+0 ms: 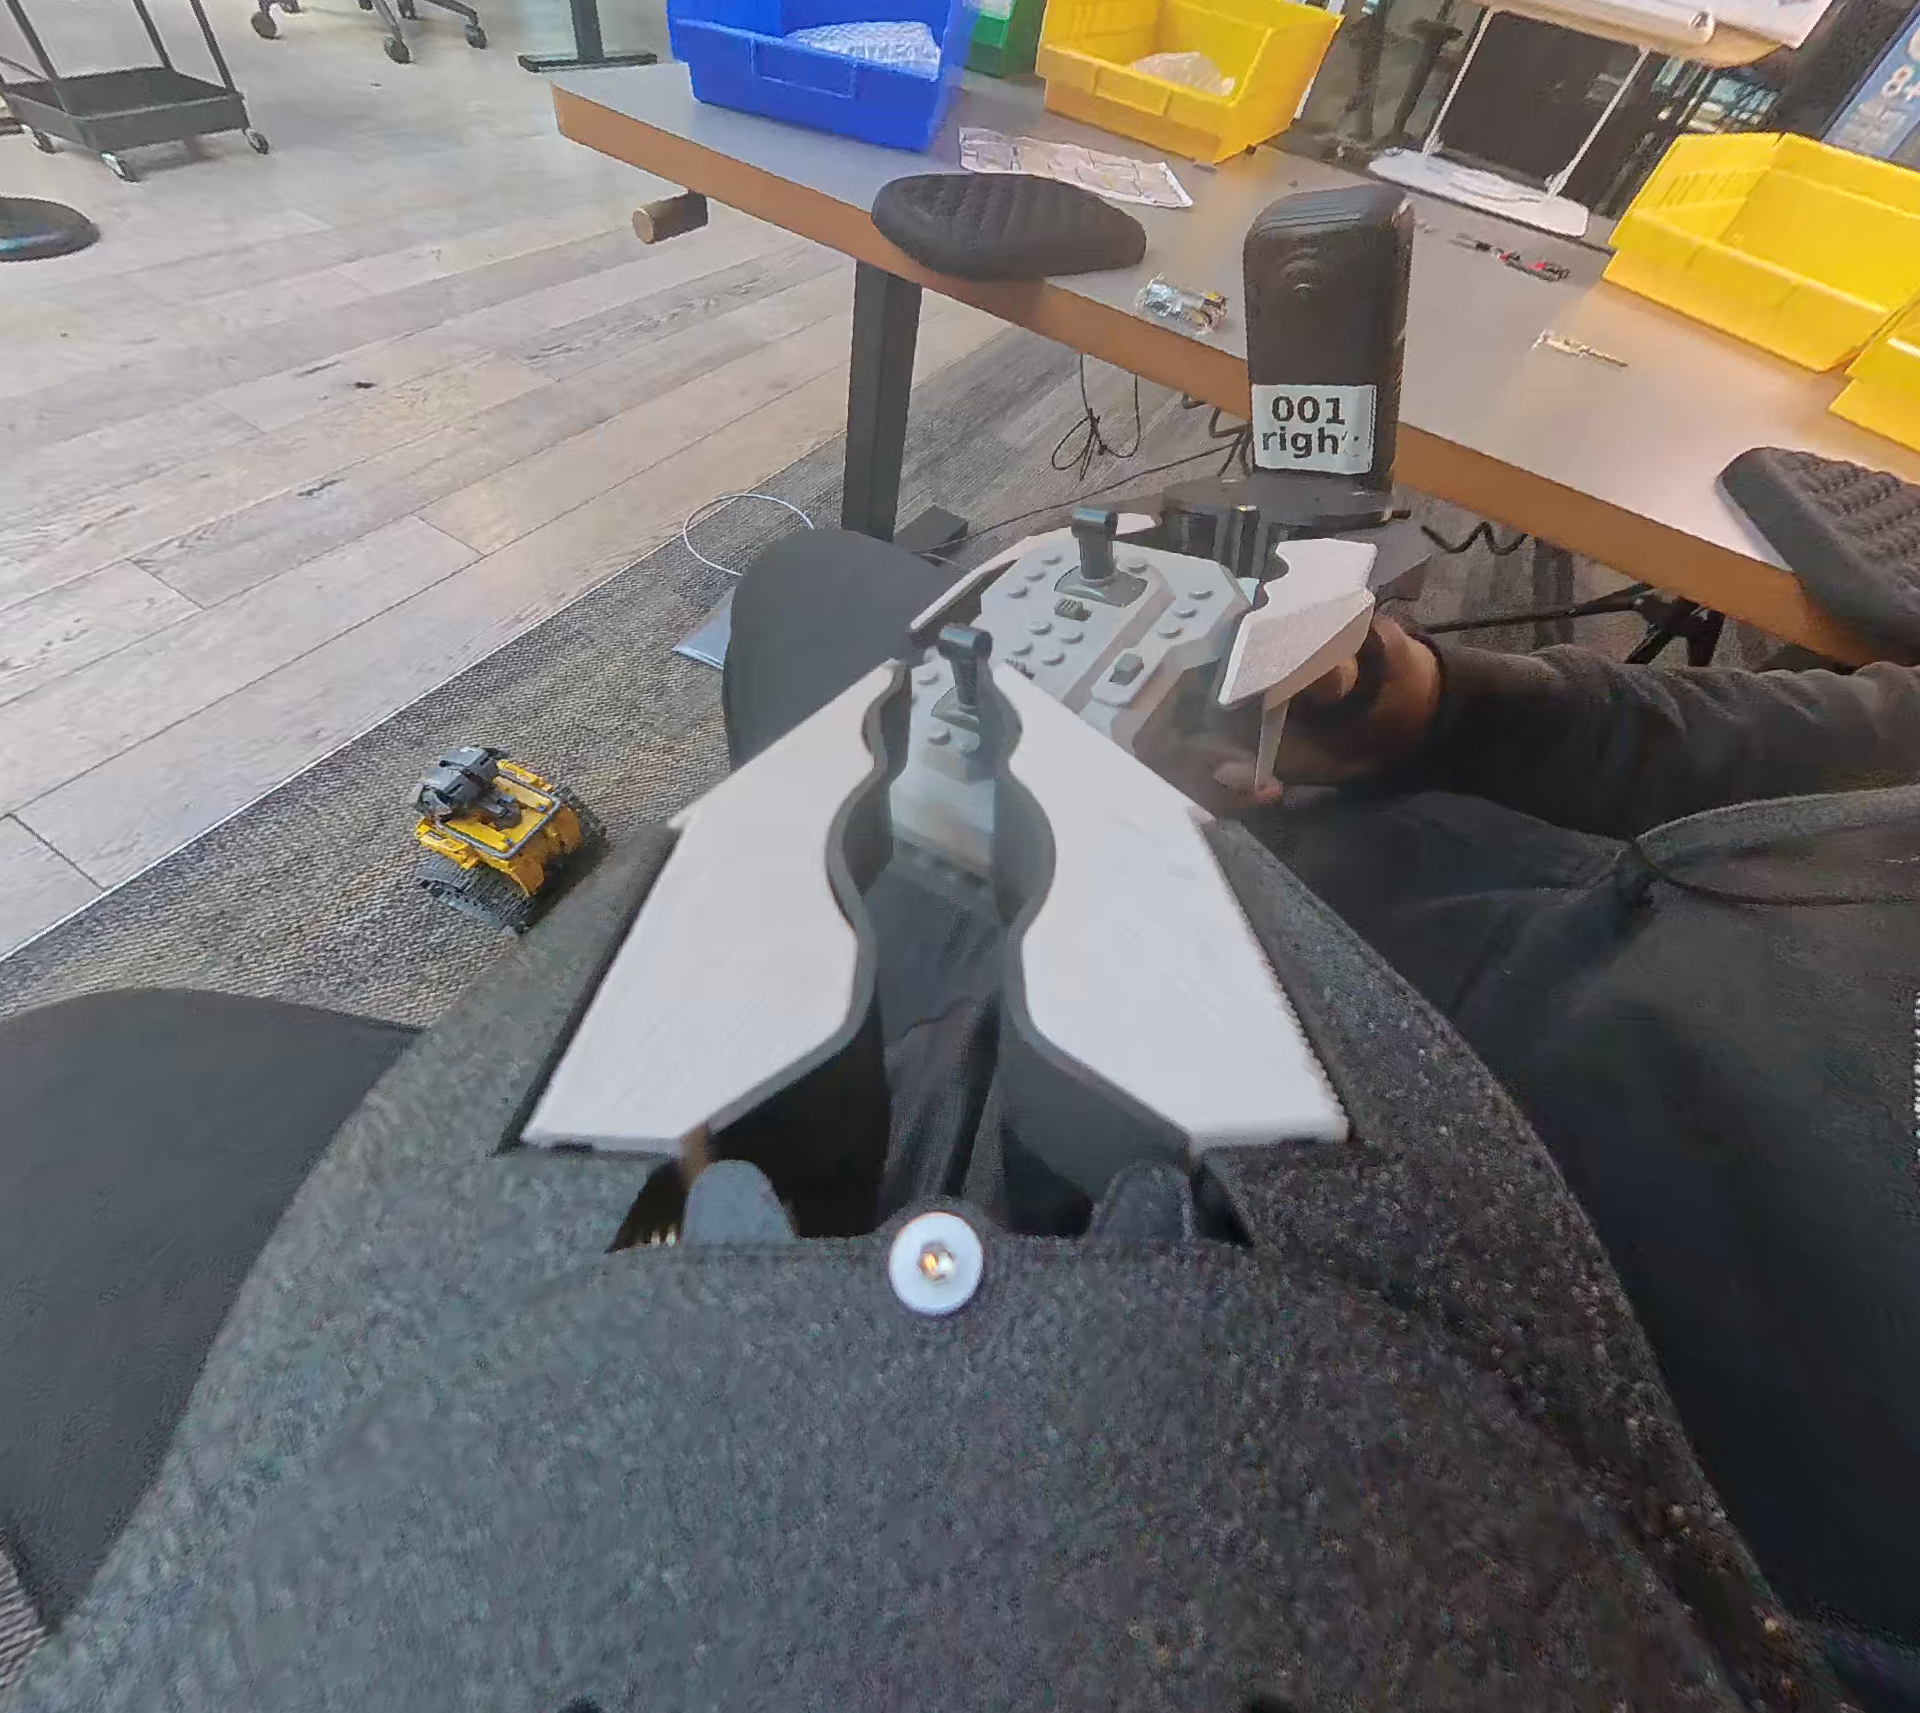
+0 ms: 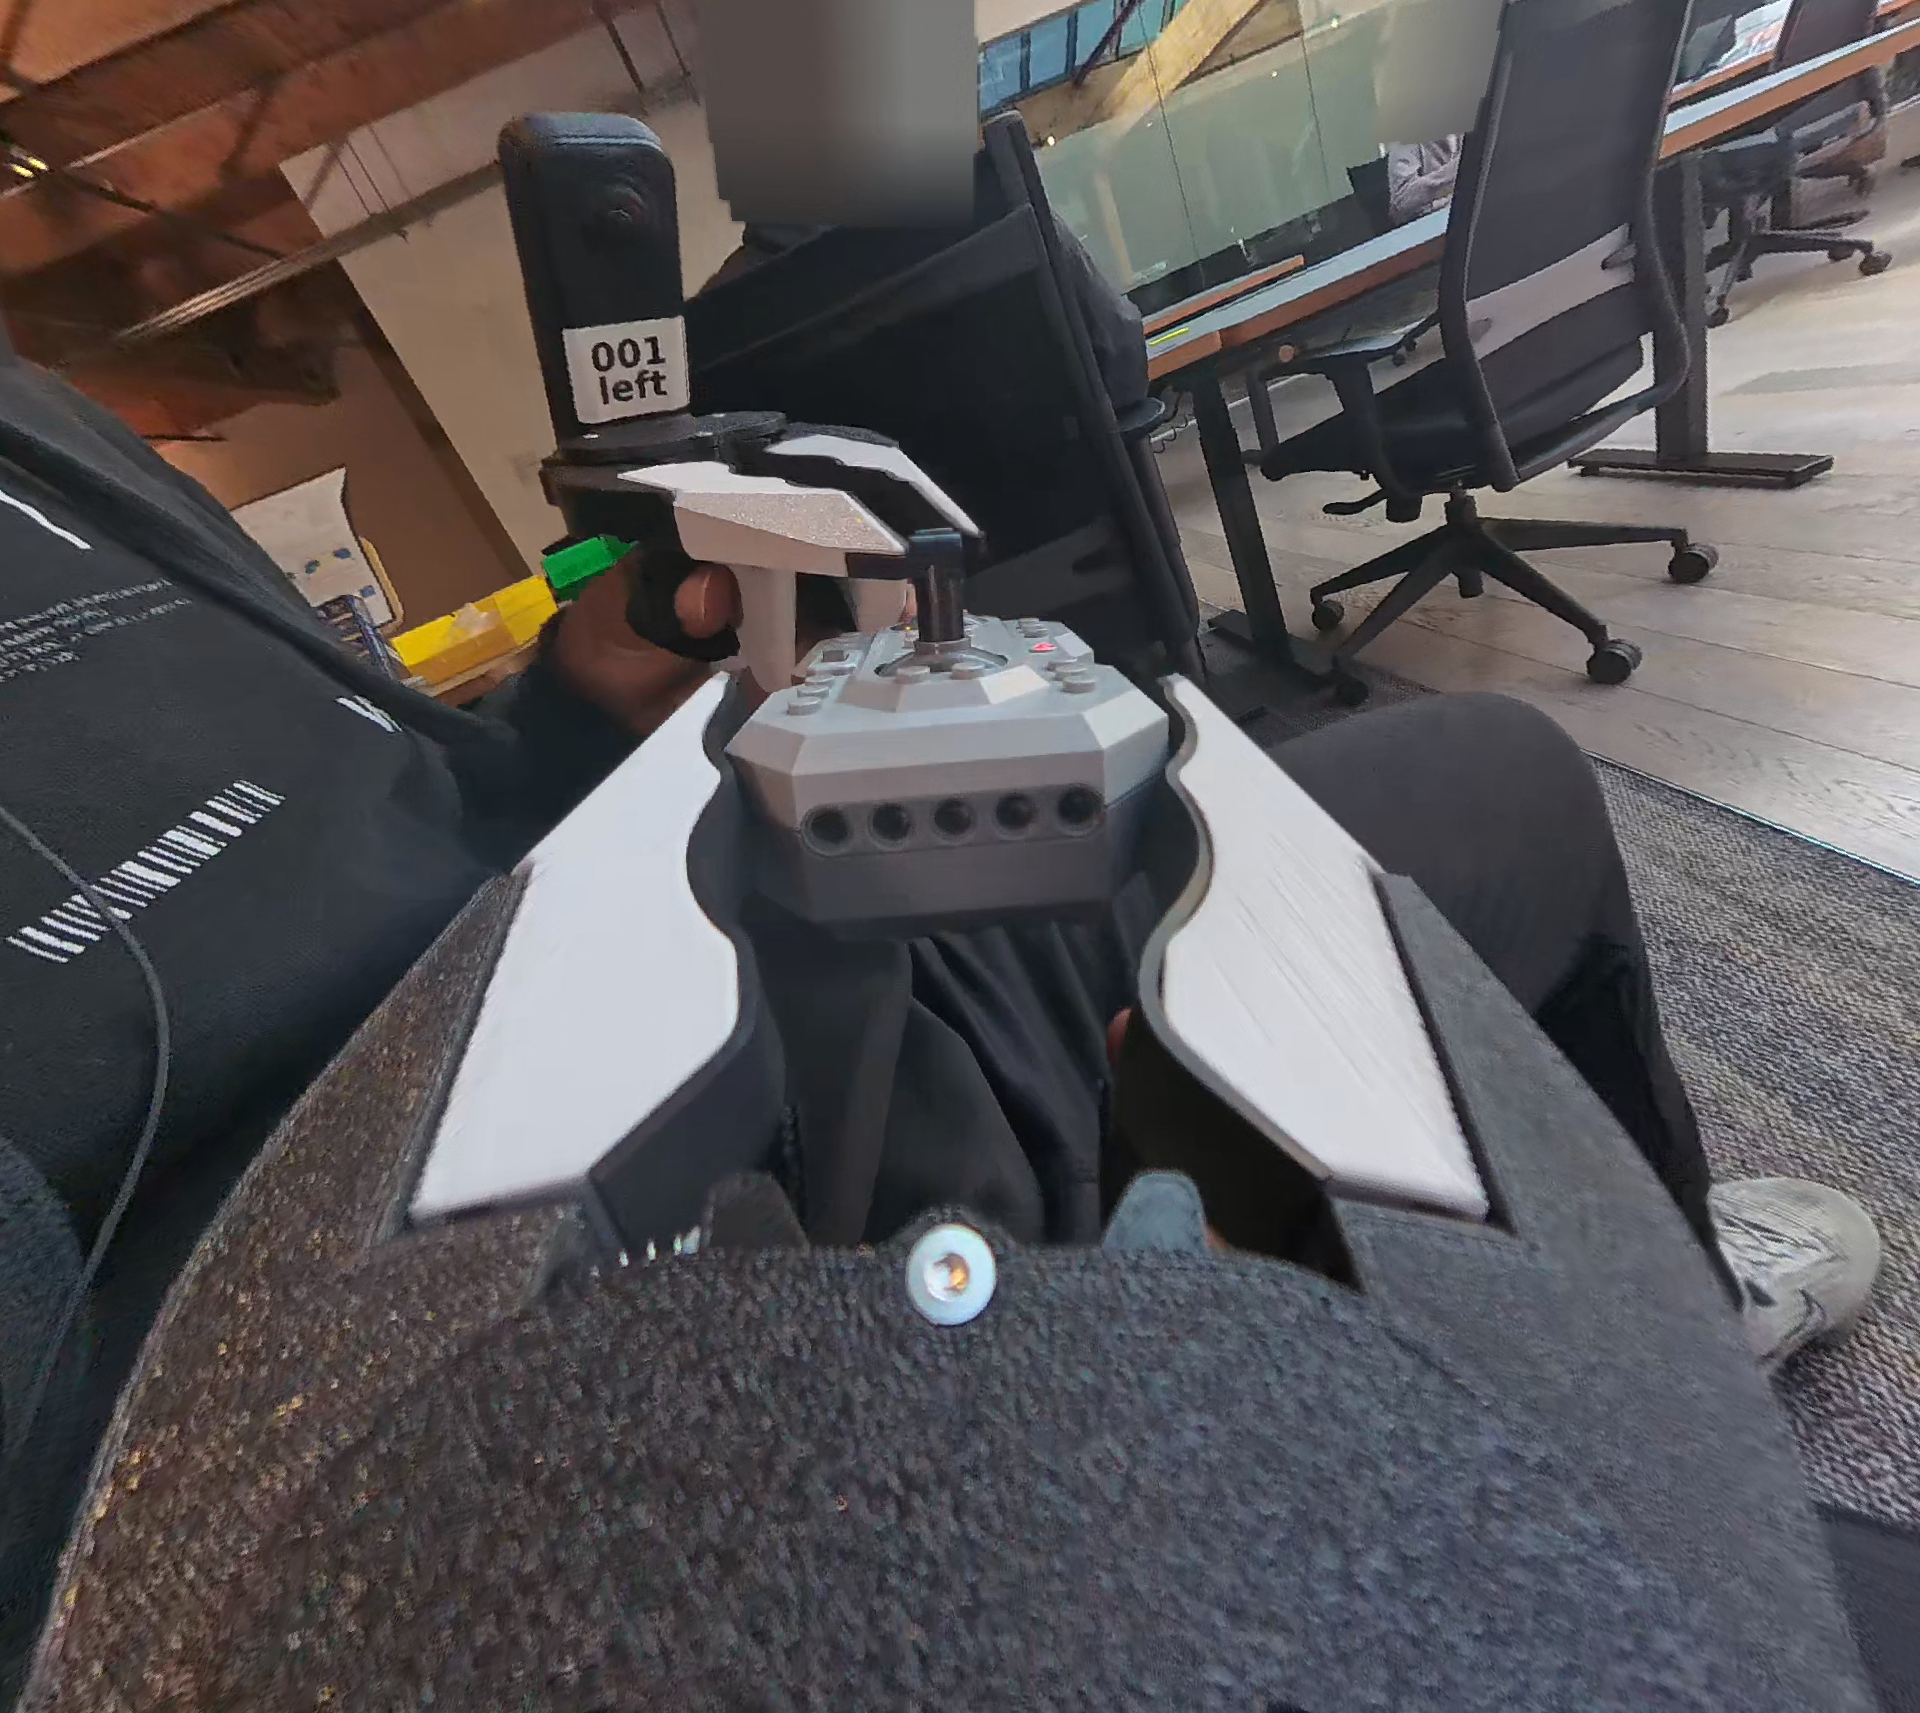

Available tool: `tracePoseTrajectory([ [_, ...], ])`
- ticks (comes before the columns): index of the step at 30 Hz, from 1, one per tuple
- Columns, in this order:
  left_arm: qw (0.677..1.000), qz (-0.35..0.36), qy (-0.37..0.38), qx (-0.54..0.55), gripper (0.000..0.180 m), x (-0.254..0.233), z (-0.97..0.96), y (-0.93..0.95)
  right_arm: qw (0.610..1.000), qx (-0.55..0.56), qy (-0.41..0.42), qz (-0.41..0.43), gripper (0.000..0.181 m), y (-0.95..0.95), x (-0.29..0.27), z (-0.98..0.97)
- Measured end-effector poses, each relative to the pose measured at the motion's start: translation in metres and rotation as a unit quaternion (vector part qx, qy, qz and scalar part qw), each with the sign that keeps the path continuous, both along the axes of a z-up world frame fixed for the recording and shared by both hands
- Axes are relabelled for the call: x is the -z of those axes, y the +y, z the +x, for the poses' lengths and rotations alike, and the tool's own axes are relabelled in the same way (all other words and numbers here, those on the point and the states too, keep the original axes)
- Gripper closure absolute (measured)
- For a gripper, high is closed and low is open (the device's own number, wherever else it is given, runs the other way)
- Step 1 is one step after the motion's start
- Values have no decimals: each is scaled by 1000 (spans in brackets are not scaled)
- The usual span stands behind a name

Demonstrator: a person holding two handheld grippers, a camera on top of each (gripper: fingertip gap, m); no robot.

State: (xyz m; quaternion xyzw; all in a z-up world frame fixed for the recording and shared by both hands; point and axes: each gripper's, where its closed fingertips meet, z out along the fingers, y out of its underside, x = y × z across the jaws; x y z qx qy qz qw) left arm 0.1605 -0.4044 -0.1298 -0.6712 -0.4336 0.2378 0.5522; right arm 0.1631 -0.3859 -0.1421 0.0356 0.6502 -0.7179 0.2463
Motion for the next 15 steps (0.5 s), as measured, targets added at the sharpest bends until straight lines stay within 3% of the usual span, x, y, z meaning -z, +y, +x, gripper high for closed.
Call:
tracePoseTrajectory([
  [4,999,-35,-4,-6,177,3,-5,3,1000,7,-24,-2,106,-2,4,-5],
  [12,997,-56,-22,-41,164,12,-16,1,999,28,-37,1,105,-5,10,-12],
  [15,995,-76,-20,-61,170,15,-22,-1,999,36,-37,-3,105,-8,10,-12],
])
